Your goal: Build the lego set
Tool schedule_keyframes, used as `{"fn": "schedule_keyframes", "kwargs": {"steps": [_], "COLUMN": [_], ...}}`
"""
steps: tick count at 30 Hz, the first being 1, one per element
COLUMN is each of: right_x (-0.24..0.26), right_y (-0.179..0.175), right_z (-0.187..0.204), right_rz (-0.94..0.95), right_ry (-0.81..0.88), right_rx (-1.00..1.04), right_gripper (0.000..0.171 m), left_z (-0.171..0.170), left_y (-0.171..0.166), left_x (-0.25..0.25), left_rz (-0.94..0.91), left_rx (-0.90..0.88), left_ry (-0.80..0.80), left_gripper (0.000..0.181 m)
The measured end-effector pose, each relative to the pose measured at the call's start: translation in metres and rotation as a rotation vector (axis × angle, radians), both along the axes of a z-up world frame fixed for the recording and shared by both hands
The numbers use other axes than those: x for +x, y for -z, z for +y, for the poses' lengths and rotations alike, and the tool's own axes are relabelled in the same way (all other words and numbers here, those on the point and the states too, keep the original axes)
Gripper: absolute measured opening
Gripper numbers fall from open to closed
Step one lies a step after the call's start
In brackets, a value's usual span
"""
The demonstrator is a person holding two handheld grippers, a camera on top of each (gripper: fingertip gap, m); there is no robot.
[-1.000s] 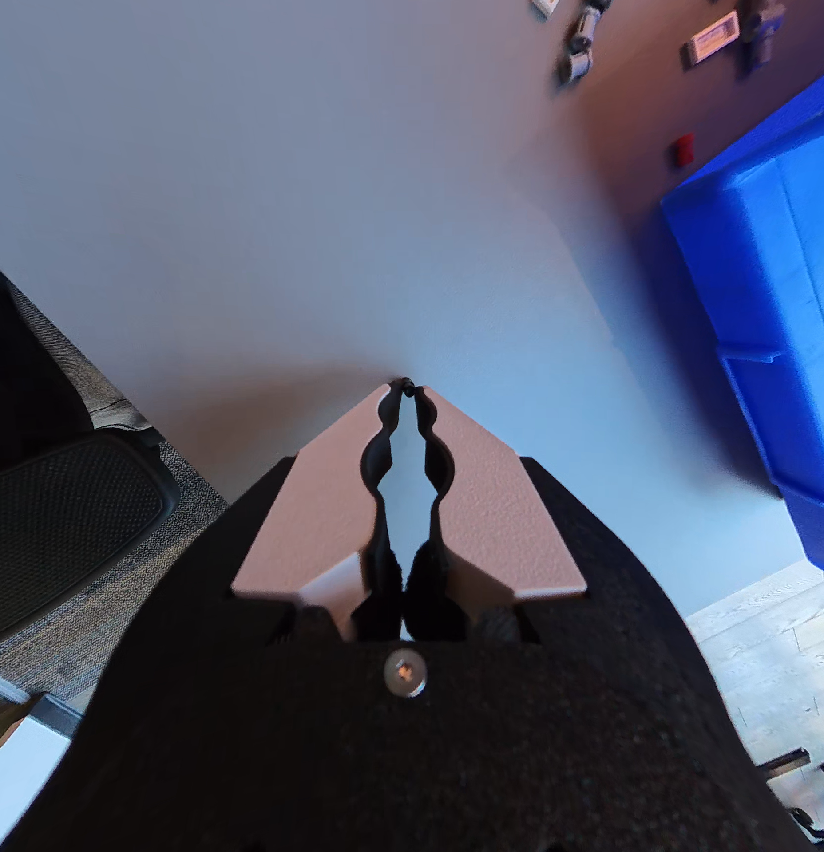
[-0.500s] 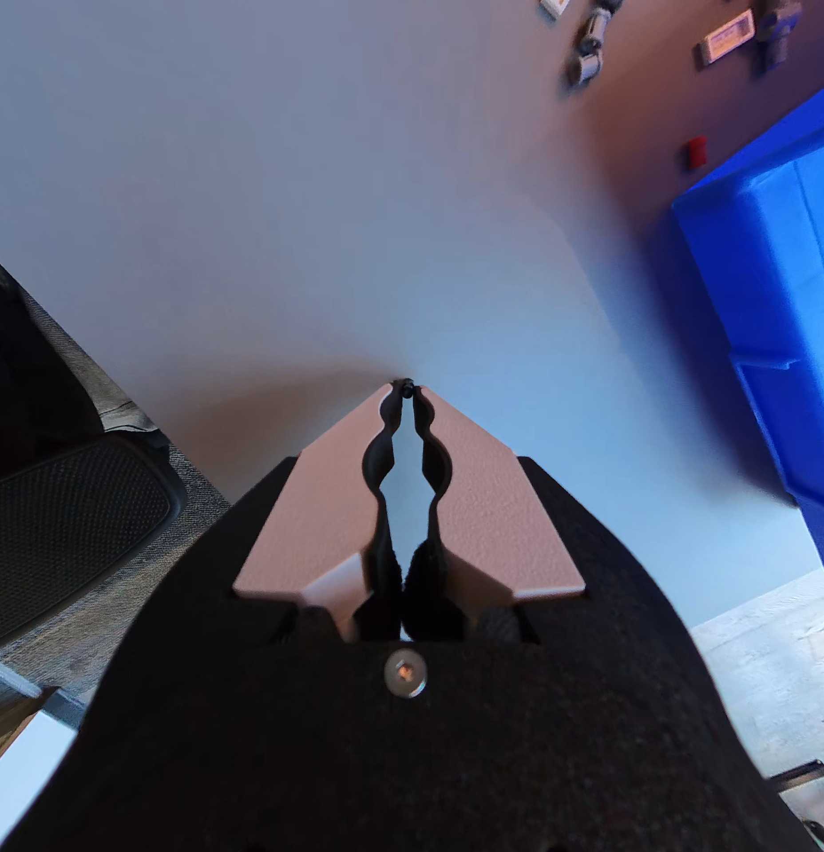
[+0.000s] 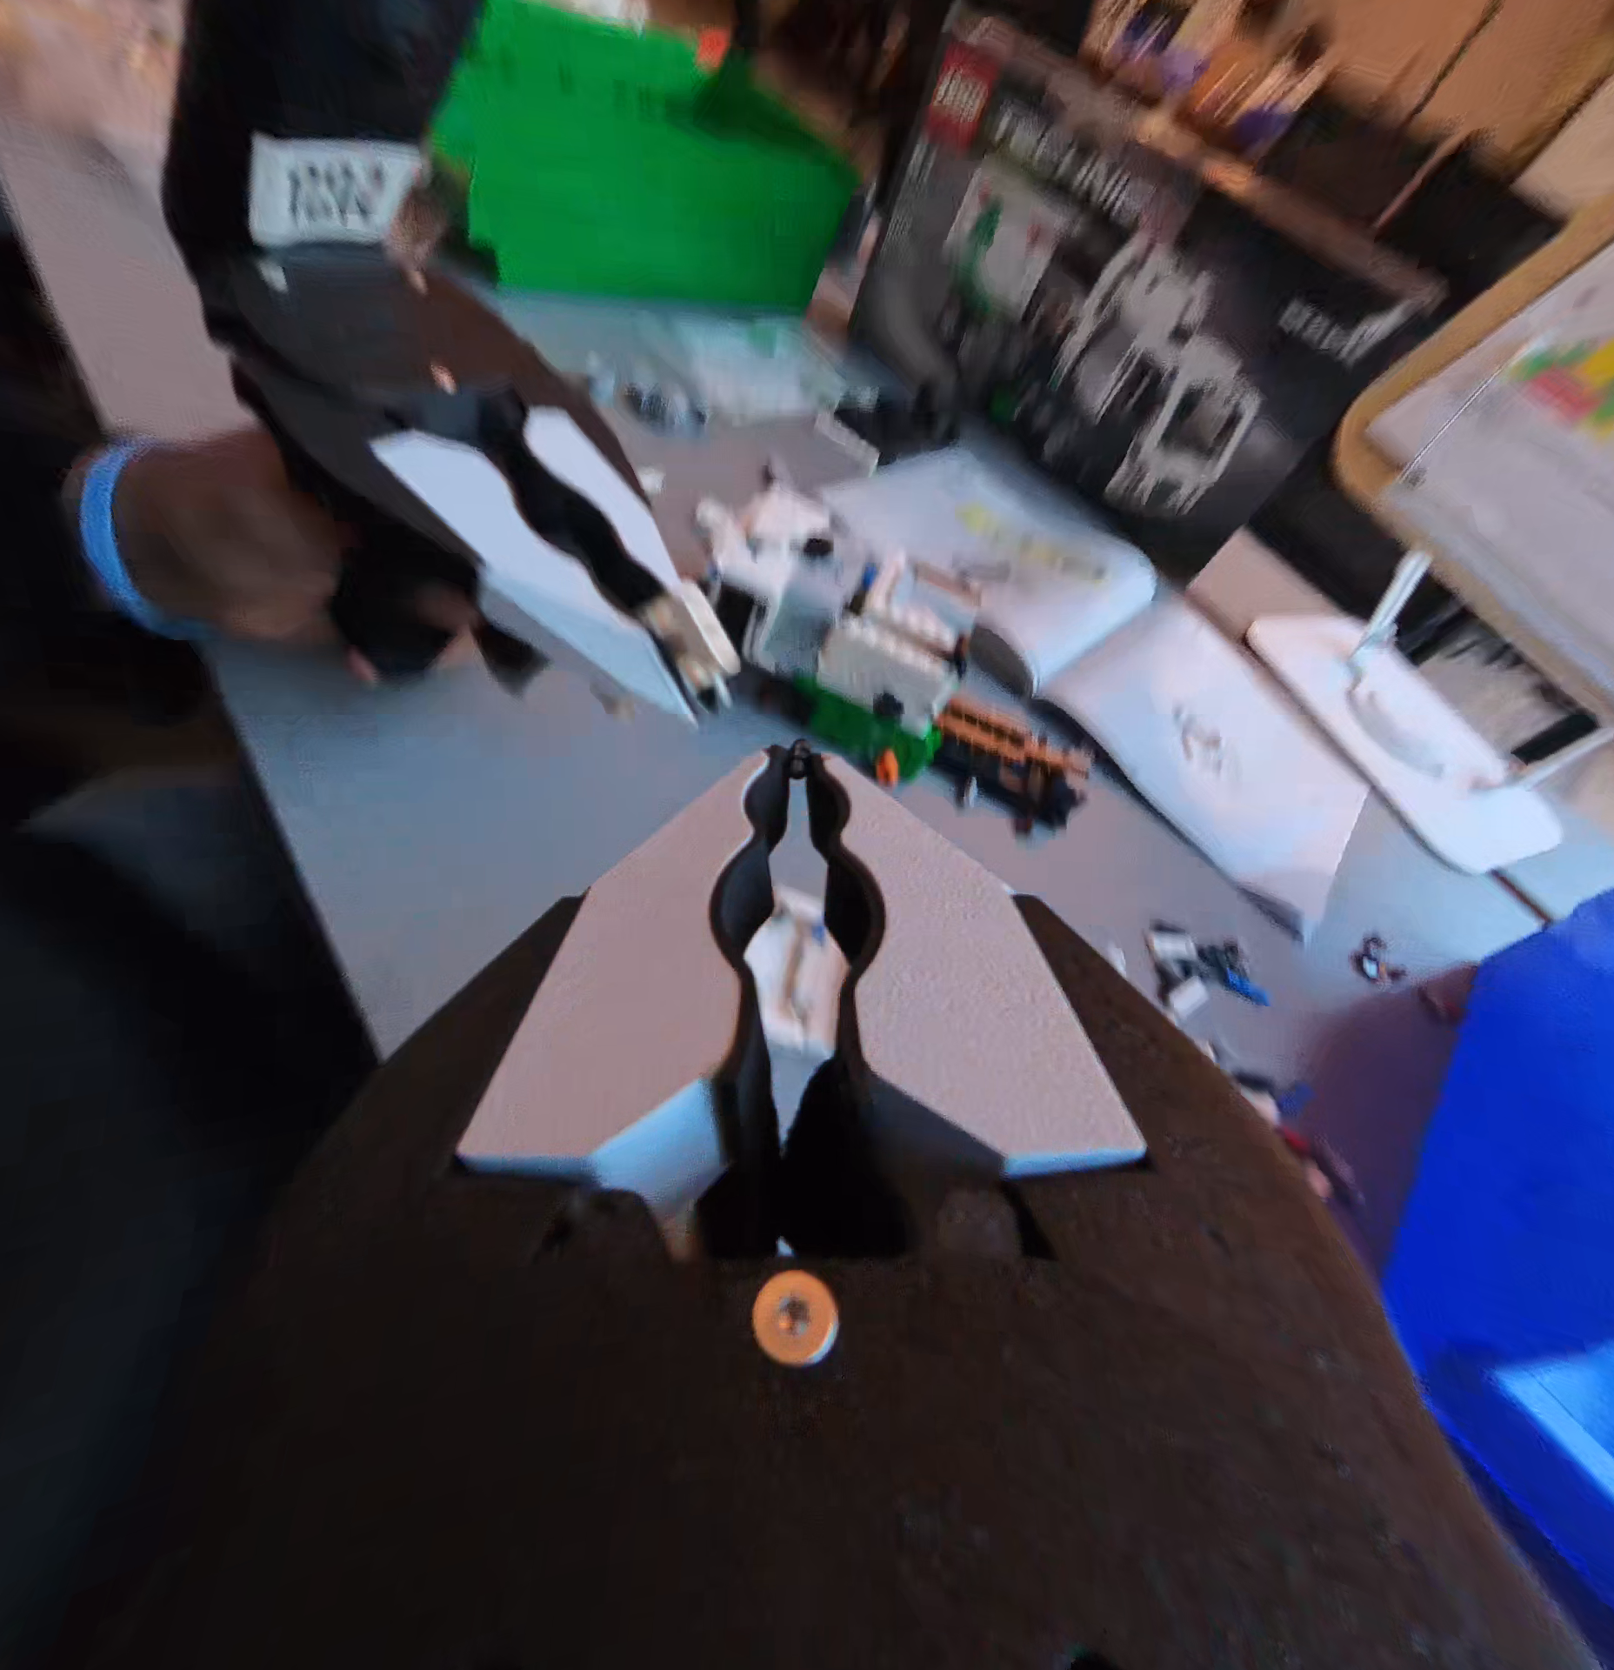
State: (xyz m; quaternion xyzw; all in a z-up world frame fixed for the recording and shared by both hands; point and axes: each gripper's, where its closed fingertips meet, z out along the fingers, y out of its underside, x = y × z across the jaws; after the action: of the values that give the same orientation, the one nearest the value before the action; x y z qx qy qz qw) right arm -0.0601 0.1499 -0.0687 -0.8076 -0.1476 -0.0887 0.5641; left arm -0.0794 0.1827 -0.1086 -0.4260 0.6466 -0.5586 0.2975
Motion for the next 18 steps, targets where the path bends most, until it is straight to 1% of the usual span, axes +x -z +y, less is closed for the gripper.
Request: {"fn": "schedule_keyframes", "kwargs": {"steps": [3,5,10,15,18], "right_x": [-0.025,-0.030,-0.036,-0.031,-0.033], "right_y": [0.005,-0.002,0.011,0.013,0.013], "right_z": [0.031,0.037,0.041,0.047,0.049], "right_rz": [0.026,0.011,0.043,0.062,0.086], "right_ry": [0.081,0.124,0.141,0.189,0.180], "right_rx": [0.183,0.286,0.280,0.274,0.256], "right_gripper": [0.003,0.003,0.003,0.003,0.003], "left_z": [0.004,0.006,0.010,0.007,0.007], "left_y": [-0.004,-0.005,-0.009,-0.006,-0.005], "left_x": [0.004,0.005,0.004,0.004,0.004], "left_rz": [0.008,0.009,-0.011,-0.021,-0.030], "left_rx": [-0.078,-0.100,-0.124,-0.051,-0.028], "left_ry": [-0.004,-0.010,-0.027,-0.049,-0.067], "left_gripper": [0.007,0.007,0.006,0.007,0.007]}}
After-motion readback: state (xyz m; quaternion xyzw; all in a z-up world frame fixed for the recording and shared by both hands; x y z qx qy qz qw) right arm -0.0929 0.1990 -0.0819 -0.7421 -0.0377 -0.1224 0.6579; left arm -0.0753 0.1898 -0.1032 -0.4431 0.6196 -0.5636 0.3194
